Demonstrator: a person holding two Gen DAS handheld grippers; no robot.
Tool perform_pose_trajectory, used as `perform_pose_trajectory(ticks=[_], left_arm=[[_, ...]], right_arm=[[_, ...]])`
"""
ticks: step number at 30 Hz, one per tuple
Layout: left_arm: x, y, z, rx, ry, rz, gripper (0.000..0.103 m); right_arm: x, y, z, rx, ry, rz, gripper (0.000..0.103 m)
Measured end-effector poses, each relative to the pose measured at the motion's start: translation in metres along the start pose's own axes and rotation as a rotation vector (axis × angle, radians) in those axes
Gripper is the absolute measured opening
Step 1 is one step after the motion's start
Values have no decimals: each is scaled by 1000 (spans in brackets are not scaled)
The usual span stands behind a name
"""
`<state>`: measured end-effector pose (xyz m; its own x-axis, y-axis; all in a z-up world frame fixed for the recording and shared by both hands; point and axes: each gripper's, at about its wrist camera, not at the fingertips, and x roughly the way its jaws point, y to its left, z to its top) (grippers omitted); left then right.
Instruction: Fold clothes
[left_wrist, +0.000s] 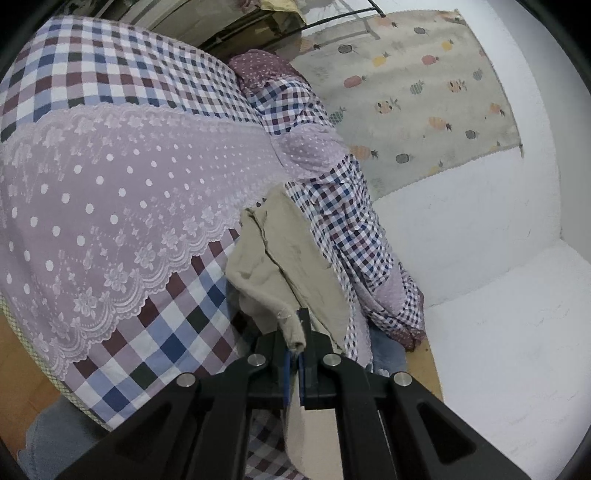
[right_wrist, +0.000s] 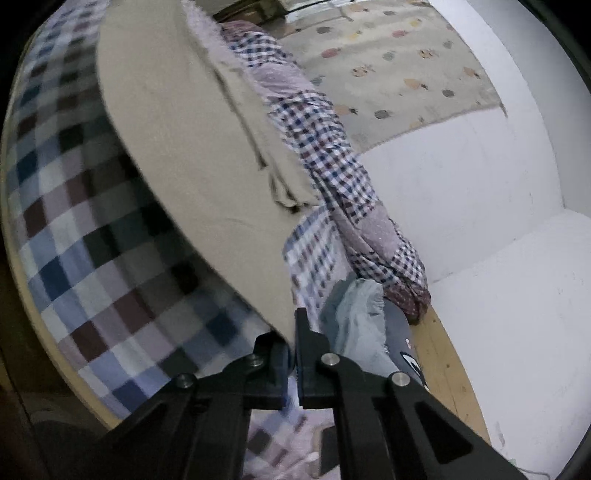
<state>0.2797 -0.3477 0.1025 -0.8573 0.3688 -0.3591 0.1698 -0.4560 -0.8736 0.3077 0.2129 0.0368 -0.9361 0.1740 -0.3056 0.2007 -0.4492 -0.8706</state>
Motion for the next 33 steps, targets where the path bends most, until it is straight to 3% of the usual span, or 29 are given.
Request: perform_pose_trajectory(ticks=[7,15,22,33], left_arm=[[-18,-33,14,65,-15,-17,1],[-60,-87,27,154,-38,-88,1],[-110,-101,17,169,-46,-148,1],[-205,-111,-14,206,-75,-212,1]], right_arm=[[-26,-63,30,62,-59,15,0],[-60,-128,63,41,-129,-6,0],[-103,-182,61,96,-150,-22,0],[-208,-204,40,192,-216,-46,0]])
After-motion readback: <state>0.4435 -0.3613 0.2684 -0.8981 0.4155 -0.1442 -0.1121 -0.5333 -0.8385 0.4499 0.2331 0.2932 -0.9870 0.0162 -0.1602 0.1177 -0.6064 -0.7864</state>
